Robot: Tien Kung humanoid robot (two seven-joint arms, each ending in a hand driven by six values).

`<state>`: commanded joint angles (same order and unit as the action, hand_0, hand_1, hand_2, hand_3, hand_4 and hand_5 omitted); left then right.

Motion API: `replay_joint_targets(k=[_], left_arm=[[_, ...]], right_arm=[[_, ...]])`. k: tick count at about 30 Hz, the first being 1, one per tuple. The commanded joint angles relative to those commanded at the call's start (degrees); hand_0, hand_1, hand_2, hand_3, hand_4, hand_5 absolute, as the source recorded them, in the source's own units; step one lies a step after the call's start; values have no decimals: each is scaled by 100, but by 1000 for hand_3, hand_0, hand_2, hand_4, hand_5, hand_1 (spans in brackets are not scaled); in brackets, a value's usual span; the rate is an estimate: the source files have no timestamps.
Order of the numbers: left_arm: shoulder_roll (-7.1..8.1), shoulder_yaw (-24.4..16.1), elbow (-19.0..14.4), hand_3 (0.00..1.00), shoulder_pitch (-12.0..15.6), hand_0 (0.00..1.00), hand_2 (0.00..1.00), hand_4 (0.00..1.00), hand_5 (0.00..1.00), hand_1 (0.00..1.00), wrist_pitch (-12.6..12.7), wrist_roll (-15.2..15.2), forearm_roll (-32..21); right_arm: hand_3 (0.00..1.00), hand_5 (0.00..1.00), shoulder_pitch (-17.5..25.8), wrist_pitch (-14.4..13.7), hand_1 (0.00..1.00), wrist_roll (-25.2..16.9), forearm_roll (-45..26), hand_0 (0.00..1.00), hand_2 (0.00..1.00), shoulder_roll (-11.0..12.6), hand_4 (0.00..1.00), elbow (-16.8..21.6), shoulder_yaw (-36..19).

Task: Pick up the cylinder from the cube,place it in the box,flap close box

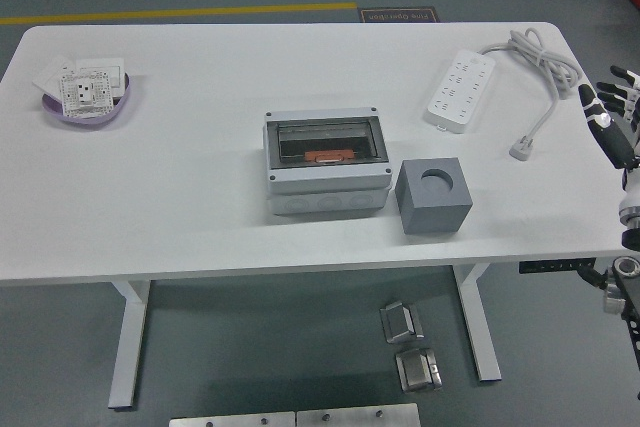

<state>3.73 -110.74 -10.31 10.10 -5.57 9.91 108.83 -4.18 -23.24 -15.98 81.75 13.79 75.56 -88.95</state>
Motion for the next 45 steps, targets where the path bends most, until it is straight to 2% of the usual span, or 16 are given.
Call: replay_joint_targets(k=[8,15,31,37,45], left_arm=[[74,159,0,582,-5,624,541,425,77,570,18,10,-157],[73,145,0,582,22,624,541,426,77,570,15,11,-150],[-21,-222,0,583,76,623,541,431,75,571,-13,-3,171],[-76,-471,0,583,88,623,541,433,74,571,-33,-4,407],[-112,-552,0,583,80,624,542,436,72,572,-38,-17,474]], right_arm=[[768,599,7,-43,676,-6,74,708,696,-12,932,-7,6],[768,596,32,-66,673,2,146,709,695,-21,930,5,-26],[760,578,62,-103,669,-33,194,705,687,-27,941,14,-26],[760,575,-43,-92,669,-124,74,705,688,-55,941,-23,107],[760,571,-178,-70,669,-149,-4,705,688,-105,943,-104,356]])
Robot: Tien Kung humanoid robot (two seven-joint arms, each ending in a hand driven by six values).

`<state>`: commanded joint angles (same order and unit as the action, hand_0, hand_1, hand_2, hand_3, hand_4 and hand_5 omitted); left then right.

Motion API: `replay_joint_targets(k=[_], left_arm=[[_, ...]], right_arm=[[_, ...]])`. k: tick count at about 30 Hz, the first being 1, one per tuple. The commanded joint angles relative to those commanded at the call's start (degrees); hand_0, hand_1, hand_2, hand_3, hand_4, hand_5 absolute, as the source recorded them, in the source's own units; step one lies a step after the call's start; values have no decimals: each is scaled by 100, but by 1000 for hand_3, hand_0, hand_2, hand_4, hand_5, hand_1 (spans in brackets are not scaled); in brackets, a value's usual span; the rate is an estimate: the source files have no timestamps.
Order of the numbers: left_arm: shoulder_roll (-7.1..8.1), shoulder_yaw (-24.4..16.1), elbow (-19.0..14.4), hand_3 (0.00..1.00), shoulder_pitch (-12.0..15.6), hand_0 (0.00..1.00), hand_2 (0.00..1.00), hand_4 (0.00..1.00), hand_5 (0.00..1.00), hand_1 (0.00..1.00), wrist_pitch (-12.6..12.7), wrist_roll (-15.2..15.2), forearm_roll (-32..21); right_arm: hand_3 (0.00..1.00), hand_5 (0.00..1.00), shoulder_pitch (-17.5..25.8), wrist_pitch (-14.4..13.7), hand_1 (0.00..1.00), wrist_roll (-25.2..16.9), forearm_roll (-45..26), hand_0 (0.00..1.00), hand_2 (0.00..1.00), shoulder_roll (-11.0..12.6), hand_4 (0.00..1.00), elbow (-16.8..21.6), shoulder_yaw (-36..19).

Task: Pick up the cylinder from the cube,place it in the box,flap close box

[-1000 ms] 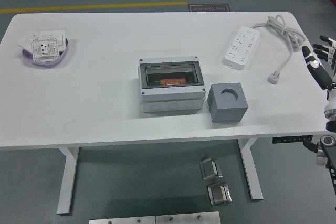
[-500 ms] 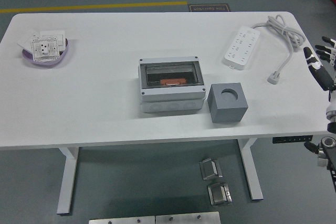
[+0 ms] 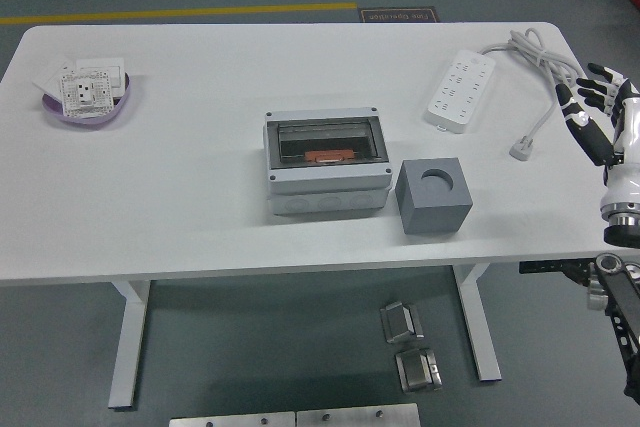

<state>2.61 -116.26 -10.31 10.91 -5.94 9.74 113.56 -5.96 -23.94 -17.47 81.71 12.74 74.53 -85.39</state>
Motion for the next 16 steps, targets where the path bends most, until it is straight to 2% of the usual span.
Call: replay_joint_targets(k=[9,16], left_arm=[[-15,-325,0,585,53,622,542,446,65,573,-37,-13,337],[59,-138,0,585,-21,622,542,446,65,573,-29,-20,197]], right_arm=[[764,562,20,-29,686,-16,-71,715,698,26,942,23,144],[764,562,21,-63,686,8,-46,715,698,-21,942,17,72]])
